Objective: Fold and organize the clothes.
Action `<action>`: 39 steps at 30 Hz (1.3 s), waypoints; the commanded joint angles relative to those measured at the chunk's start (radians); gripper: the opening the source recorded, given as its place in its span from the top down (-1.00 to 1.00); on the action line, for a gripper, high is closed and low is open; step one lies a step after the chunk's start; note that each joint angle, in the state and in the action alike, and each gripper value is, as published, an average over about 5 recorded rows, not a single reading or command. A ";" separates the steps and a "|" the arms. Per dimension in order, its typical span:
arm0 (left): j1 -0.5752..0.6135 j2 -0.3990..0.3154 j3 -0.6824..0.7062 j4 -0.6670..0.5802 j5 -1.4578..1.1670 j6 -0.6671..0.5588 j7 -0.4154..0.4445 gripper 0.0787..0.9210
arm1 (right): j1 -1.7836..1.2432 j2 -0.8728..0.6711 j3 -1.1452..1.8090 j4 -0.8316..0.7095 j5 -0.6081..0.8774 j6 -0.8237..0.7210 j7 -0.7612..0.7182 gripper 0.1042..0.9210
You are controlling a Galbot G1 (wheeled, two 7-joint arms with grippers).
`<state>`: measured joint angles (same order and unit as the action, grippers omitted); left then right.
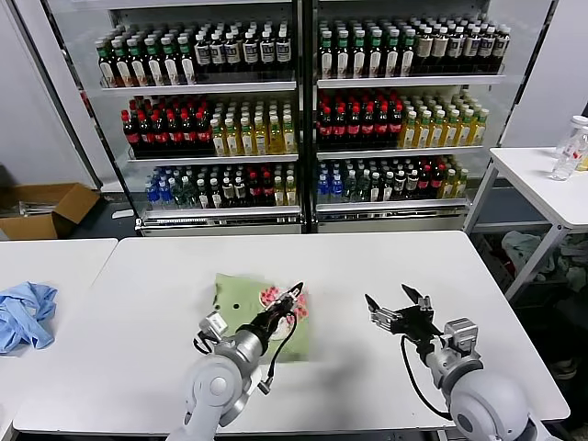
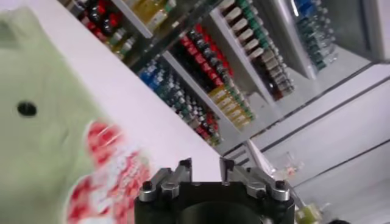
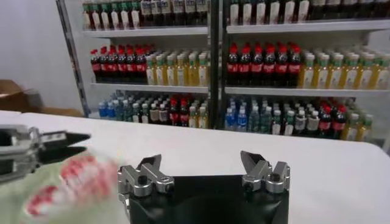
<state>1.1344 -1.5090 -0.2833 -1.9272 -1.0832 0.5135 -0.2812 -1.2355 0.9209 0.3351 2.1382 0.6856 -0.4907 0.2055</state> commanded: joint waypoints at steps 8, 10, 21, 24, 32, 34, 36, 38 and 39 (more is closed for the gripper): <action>0.150 0.210 -0.252 -0.030 0.344 -0.139 -0.013 -0.24 | 0.422 0.284 -0.471 -0.402 0.049 -0.075 0.064 -0.76; 0.181 0.231 -0.282 -0.040 0.341 -0.143 -0.014 -0.38 | 0.455 0.322 -0.508 -0.463 0.047 -0.082 0.079 -0.76; 0.245 0.228 -0.307 -0.064 0.315 -0.145 -0.016 -0.76 | 0.450 0.323 -0.572 -0.525 -0.046 -0.091 0.102 -0.73; 0.245 0.227 -0.307 -0.060 0.309 -0.144 -0.017 -0.77 | 0.441 0.304 -0.567 -0.509 -0.026 -0.090 0.100 -0.58; 0.252 0.230 -0.310 -0.068 0.287 -0.139 -0.022 -0.77 | 0.399 0.260 -0.511 -0.466 -0.004 -0.075 0.070 -0.01; 0.253 0.227 -0.307 -0.071 0.287 -0.138 -0.021 -0.77 | 0.378 0.228 -0.484 -0.444 -0.005 -0.059 0.060 0.12; 0.253 0.224 -0.303 -0.074 0.288 -0.138 -0.021 -0.77 | 0.352 0.176 -0.446 -0.416 -0.009 -0.039 0.047 0.27; 0.253 0.221 -0.299 -0.075 0.289 -0.137 -0.020 -0.77 | 0.327 0.113 -0.409 -0.391 -0.017 -0.014 0.030 0.39; 0.252 0.220 -0.297 -0.076 0.289 -0.137 -0.019 -0.77 | 0.315 0.079 -0.388 -0.381 -0.023 -0.001 0.020 0.46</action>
<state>1.3721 -1.2967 -0.5694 -1.9955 -0.8008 0.3814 -0.2999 -0.8568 1.1609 -0.1470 1.7002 0.6778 -0.5499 0.2676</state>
